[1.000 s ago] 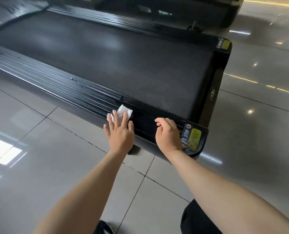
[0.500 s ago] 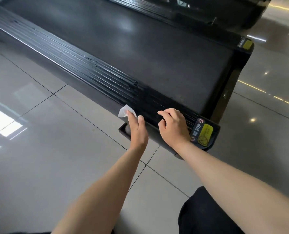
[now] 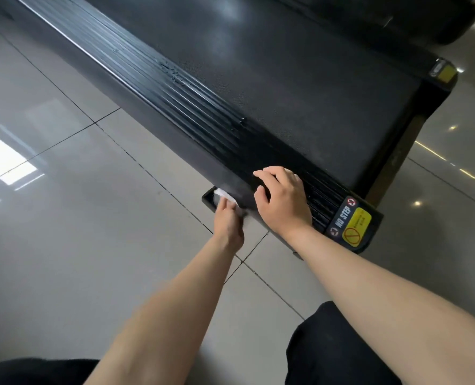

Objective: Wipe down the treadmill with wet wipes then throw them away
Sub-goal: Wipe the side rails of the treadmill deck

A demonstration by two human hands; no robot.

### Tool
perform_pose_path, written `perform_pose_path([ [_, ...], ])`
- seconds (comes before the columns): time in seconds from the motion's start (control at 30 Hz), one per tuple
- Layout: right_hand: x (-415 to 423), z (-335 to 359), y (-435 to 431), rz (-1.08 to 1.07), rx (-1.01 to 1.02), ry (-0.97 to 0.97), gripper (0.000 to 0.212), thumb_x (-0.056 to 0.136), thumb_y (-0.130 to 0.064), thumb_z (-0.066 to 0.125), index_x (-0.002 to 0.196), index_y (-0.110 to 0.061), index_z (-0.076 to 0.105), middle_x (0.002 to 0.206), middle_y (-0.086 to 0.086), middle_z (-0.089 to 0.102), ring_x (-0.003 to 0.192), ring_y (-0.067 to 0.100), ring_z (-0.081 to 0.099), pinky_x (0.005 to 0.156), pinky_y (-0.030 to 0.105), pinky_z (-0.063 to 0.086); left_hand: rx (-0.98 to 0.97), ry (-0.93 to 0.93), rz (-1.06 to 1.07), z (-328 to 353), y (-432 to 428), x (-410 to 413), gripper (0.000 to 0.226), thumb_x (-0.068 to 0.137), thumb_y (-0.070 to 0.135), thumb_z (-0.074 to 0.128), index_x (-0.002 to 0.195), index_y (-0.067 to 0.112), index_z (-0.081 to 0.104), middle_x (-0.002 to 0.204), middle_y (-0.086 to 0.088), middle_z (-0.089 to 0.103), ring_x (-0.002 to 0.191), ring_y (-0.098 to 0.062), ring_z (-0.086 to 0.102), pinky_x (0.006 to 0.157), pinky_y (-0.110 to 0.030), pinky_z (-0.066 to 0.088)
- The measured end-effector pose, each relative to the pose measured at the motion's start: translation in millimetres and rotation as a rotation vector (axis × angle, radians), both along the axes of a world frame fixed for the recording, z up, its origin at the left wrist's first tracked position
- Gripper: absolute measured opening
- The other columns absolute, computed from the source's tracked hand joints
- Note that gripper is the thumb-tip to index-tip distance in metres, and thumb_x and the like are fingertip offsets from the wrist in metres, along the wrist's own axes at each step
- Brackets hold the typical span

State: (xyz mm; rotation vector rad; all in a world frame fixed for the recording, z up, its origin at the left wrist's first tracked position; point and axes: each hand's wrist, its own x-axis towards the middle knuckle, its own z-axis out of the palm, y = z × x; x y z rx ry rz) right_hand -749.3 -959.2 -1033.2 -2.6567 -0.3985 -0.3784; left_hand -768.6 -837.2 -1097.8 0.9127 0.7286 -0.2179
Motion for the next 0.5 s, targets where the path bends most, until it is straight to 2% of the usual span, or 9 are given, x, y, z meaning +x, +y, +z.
perform_pose_path([
  [0.07,0,0,2,0.005,0.002,-0.004,0.035,0.091,-0.021,0.051,0.121,-0.017,0.069,0.119,0.002,0.061,0.112,0.026,0.057,0.100,0.044,0.042,-0.009,-0.029,0.081,10,5,19,0.025,0.091,0.004,0.040,0.093,0.024,0.054,0.087,-0.004,0.054,0.081,-0.020,0.046,0.069,-0.034,0.040],
  [0.17,0,0,2,0.007,-0.019,-0.021,0.035,0.091,-0.019,0.051,0.122,-0.016,0.068,0.120,0.003,0.061,0.112,0.027,0.056,0.099,0.046,0.042,-0.043,-0.013,0.185,8,5,37,0.023,0.101,0.021,0.038,0.116,0.021,0.055,0.104,-0.005,0.065,0.088,-0.019,0.060,0.081,-0.036,0.050],
  [0.23,-1,0,2,0.013,-0.035,-0.040,0.035,0.091,-0.018,0.052,0.122,-0.015,0.068,0.119,0.003,0.061,0.112,0.027,0.056,0.098,0.045,0.043,-0.080,0.031,0.106,-8,3,34,0.036,0.097,0.036,0.039,0.118,0.017,0.060,0.114,-0.002,0.068,0.100,-0.019,0.064,0.089,-0.035,0.051],
  [0.3,-2,-1,2,0.015,-0.038,-0.046,0.035,0.091,-0.018,0.052,0.123,-0.015,0.068,0.120,0.004,0.061,0.113,0.027,0.056,0.098,0.045,0.043,-0.121,0.102,-0.018,-29,-1,25,0.053,0.097,0.053,0.035,0.128,0.022,0.065,0.125,0.003,0.071,0.120,-0.018,0.062,0.108,-0.036,0.045],
  [0.33,-2,-1,1,0.013,-0.037,-0.047,0.036,0.091,-0.019,0.051,0.123,-0.015,0.068,0.120,0.004,0.061,0.113,0.027,0.056,0.099,0.045,0.043,-0.118,0.131,-0.083,-35,-4,18,0.057,0.099,0.057,0.031,0.130,0.024,0.065,0.125,0.002,0.071,0.124,-0.019,0.061,0.112,-0.037,0.041],
  [0.43,-4,1,0,0.013,-0.035,-0.053,0.036,0.091,-0.019,0.051,0.123,-0.014,0.068,0.120,0.004,0.062,0.114,0.027,0.056,0.100,0.045,0.043,-0.127,0.160,-0.103,-34,-17,6,0.058,0.103,0.057,0.029,0.127,0.022,0.067,0.122,-0.004,0.073,0.114,-0.024,0.065,0.108,-0.042,0.046],
  [0.5,-5,2,0,0.015,-0.033,-0.047,0.036,0.092,-0.018,0.051,0.123,-0.014,0.068,0.120,0.004,0.062,0.115,0.026,0.056,0.101,0.045,0.043,-0.097,0.121,-0.053,-23,-23,5,0.055,0.101,0.055,0.035,0.129,0.020,0.066,0.126,-0.002,0.070,0.106,-0.020,0.065,0.098,-0.037,0.049],
])
